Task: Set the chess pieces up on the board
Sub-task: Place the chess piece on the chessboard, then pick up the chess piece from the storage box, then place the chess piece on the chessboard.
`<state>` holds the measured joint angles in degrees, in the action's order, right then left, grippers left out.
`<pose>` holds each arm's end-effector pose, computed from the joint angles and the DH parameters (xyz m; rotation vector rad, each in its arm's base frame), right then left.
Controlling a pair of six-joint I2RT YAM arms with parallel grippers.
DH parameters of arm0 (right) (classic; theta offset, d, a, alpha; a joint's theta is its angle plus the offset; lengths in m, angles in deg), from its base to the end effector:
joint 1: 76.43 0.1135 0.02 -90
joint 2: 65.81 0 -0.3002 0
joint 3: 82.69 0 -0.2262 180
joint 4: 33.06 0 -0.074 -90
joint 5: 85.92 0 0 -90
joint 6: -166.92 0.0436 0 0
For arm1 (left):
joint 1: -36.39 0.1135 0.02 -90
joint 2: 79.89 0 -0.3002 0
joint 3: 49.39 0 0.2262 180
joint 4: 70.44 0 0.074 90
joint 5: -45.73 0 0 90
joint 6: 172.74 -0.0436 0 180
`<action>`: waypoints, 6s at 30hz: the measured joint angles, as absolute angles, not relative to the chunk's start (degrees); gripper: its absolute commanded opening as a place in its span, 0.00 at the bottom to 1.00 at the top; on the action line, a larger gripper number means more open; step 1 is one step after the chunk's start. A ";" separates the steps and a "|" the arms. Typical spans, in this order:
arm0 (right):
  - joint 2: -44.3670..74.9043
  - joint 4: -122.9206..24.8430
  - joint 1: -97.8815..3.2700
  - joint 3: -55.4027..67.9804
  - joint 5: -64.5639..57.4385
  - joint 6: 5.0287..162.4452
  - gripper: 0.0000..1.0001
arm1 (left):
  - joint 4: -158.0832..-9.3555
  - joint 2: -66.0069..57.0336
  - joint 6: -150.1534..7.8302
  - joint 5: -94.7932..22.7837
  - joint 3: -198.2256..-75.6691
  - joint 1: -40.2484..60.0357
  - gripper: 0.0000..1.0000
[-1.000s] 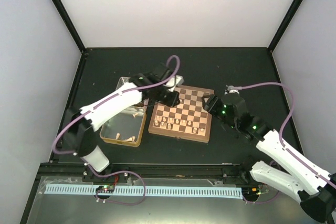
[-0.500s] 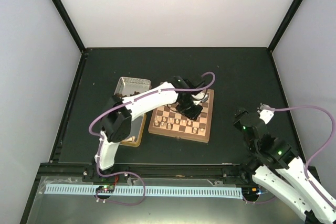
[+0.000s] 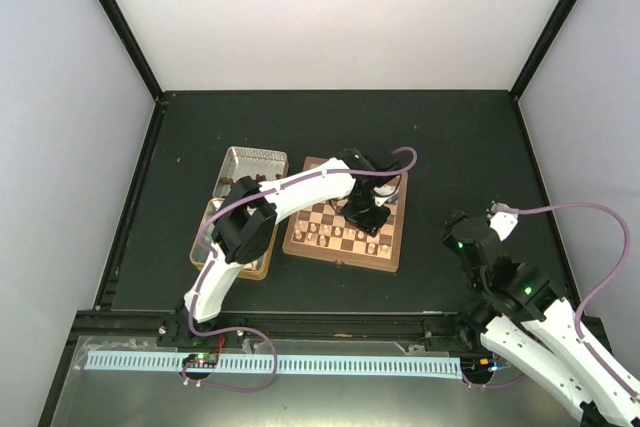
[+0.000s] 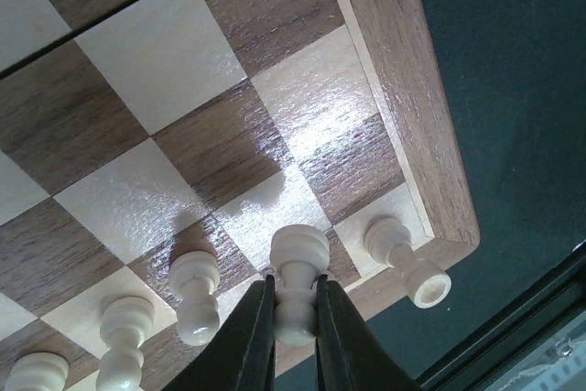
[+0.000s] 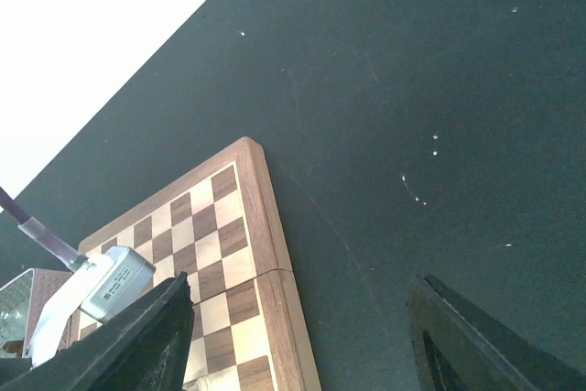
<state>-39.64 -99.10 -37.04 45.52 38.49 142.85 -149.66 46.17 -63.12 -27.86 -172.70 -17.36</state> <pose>0.0452 0.0052 0.2724 0.7884 2.0108 0.3835 0.2495 -0.3612 0.2306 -0.9230 -2.9018 0.4798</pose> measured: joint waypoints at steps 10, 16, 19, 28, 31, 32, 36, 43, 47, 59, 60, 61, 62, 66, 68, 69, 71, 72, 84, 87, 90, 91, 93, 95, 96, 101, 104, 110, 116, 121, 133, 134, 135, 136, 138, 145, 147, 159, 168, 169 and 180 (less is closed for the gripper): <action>-39.62 -97.52 -37.04 46.07 37.97 142.81 0.65 | -151.19 47.46 -63.04 -27.69 -174.71 -17.36 0.12; -39.62 -97.28 -37.04 46.07 37.97 142.81 0.65 | -152.30 48.72 -63.02 -27.80 -175.32 -17.36 0.13; -39.62 -97.28 -37.04 46.07 37.95 142.81 0.65 | -152.67 48.96 -62.95 -28.30 -175.34 -17.36 0.14; -39.64 -97.30 -37.04 46.07 37.92 142.81 0.65 | -153.07 49.16 -62.71 -28.32 -175.60 -17.39 0.17; -39.64 -97.30 -37.04 46.07 37.90 142.81 0.65 | -153.04 49.23 -62.71 -27.93 -175.91 -17.39 0.17; -39.64 -97.30 -37.04 46.07 37.88 142.81 0.65 | -153.02 49.23 -62.71 -27.84 -176.00 -17.39 0.17; -39.64 -97.30 -37.04 46.07 37.81 142.81 0.65 | -152.89 49.23 -62.73 -26.90 -176.06 -17.39 0.14; -39.64 -97.30 -37.04 46.07 37.53 142.81 0.65 | -152.80 49.23 -62.73 -25.98 -176.06 -17.39 0.13; -39.64 -97.30 -37.04 46.07 37.51 142.81 0.65 | -152.54 49.23 -62.71 -25.94 -176.06 -17.39 0.15; -39.64 -97.30 -37.04 46.07 36.87 142.37 0.65 | -151.40 49.23 -62.40 -25.00 -176.06 -17.36 0.22; -39.64 -97.28 -37.04 46.07 36.87 142.35 0.65 | -151.38 49.23 -62.38 -25.09 -176.06 -17.36 0.22; -39.64 -97.28 -37.04 46.07 36.85 142.24 0.65 | -151.38 49.23 -62.38 -25.22 -176.06 -17.36 0.24; -39.64 -97.28 -37.04 46.07 36.83 142.18 0.65 | -151.38 49.21 -62.36 -25.31 -176.06 -17.36 0.25; -39.64 -97.26 -37.04 46.07 36.48 141.96 0.65 | -150.77 47.83 -62.03 -26.40 -175.58 -17.12 0.29; -39.64 -97.20 -37.04 46.07 36.44 141.74 0.65 | -149.26 44.16 -61.62 -27.05 -173.77 -16.53 0.31; -39.64 -97.11 -37.04 46.07 36.44 141.70 0.65 | -149.22 44.00 -61.62 -27.12 -173.70 -16.51 0.32; -39.62 -96.69 -37.04 46.07 36.37 141.50 0.65 | -146.92 39.00 -61.20 -27.71 -170.53 -15.70 0.35; -39.59 -96.45 -37.04 46.07 36.28 141.41 0.65 | -146.03 36.22 -61.03 -28.06 -168.76 -15.16 0.36; -33.43 -91.86 -37.04 45.91 33.20 140.01 0.65 | -132.78 2.74 -56.26 -37.94 -129.68 2.88 0.33; -31.35 -90.94 -37.04 45.37 32.18 139.99 0.65 | -130.79 -3.10 -55.37 -39.60 -120.48 8.71 0.34; -29.58 -89.94 -37.04 44.76 31.10 139.99 0.65 | -129.44 -6.57 -55.28 -40.23 -115.23 12.19 0.34; -29.10 -89.79 -37.04 44.58 30.78 140.01 0.65 | -129.13 -6.95 -55.58 -40.36 -114.56 12.73 0.35; -28.01 -89.55 -37.04 44.01 30.25 140.01 0.65 | -127.80 -7.14 -56.59 -41.76 -113.68 13.54 0.35; -26.79 -89.39 -37.04 43.27 29.47 140.01 0.65 | -126.29 -7.08 -57.66 -43.16 -113.29 13.87 0.35; -26.24 -89.24 -37.04 42.94 29.22 139.99 0.65 | -125.50 -6.77 -58.25 -43.82 -113.25 13.96 0.35; -24.32 -89.13 -37.04 41.28 28.15 139.99 0.65 | -120.96 -2.38 -60.50 -46.11 -113.14 14.28 0.35; -23.97 -89.13 -37.04 40.38 27.87 140.01 0.65 | -119.65 0.92 -61.62 -47.05 -113.09 14.70 0.34; -23.25 -89.13 -37.04 40.14 27.39 140.32 0.65 | -117.79 5.78 -63.04 -47.36 -113.05 16.12 0.34; -21.13 -89.30 -37.04 38.61 26.89 140.21 0.65 | -116.19 10.19 -63.56 -47.42 -113.05 16.19 0.32; -20.97 -89.26 -37.04 37.78 26.91 140.12 0.65 | -116.15 11.00 -63.04 -47.05 -113.05 16.19 0.25; -20.71 -89.11 -37.04 37.78 26.14 140.14 0.65 | -116.19 10.96 -61.59 -45.39 -112.74 16.19 0.20; -20.71 -89.06 -37.04 37.78 26.06 140.14 0.65 | -116.17 10.96 -61.55 -45.28 -112.74 16.19 0.18; -20.71 -89.06 -37.04 37.78 25.99 140.17 0.65 | -116.19 10.96 -61.55 -45.24 -112.74 16.19 0.15; -20.71 -89.04 -37.04 37.78 25.97 140.14 0.65 | -116.17 10.96 -61.49 -45.17 -112.74 16.19 0.12; -20.71 -88.96 -37.04 37.78 25.92 140.14 0.65 | -116.19 10.93 -61.49 -45.11 -112.74 16.19 0.09; -20.71 -87.01 -37.04 37.85 24.46 138.79 0.67 | -117.57 7.79 -60.72 -44.28 -111.43 16.19 0.09; -20.60 -85.17 -37.04 38.15 23.04 137.24 0.67 | -118.82 4.77 -60.46 -43.88 -111.10 16.19 0.10; -15.88 -71.43 -37.04 39.33 4.90 126.29 0.69 | -118.23 -17.17 -62.56 -27.58 -111.45 16.16 0.13; -10.77 -70.49 -37.04 31.75 -10.18 117.65 0.71 | -105.72 -21.04 -63.76 -6.33 -113.81 13.61 0.14; -10.20 -70.09 -37.10 30.07 -13.00 116.87 0.71 | -104.63 -21.04 -63.78 -4.52 -114.12 13.06 0.14; -6.96 -64.32 -37.10 25.59 -28.72 117.52 0.57 | -97.00 -21.02 -66.16 9.16 -114.99 7.36 0.14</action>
<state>-6.96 -64.32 -37.10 25.59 -28.72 117.52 -97.00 -21.02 -66.16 9.16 -114.99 7.36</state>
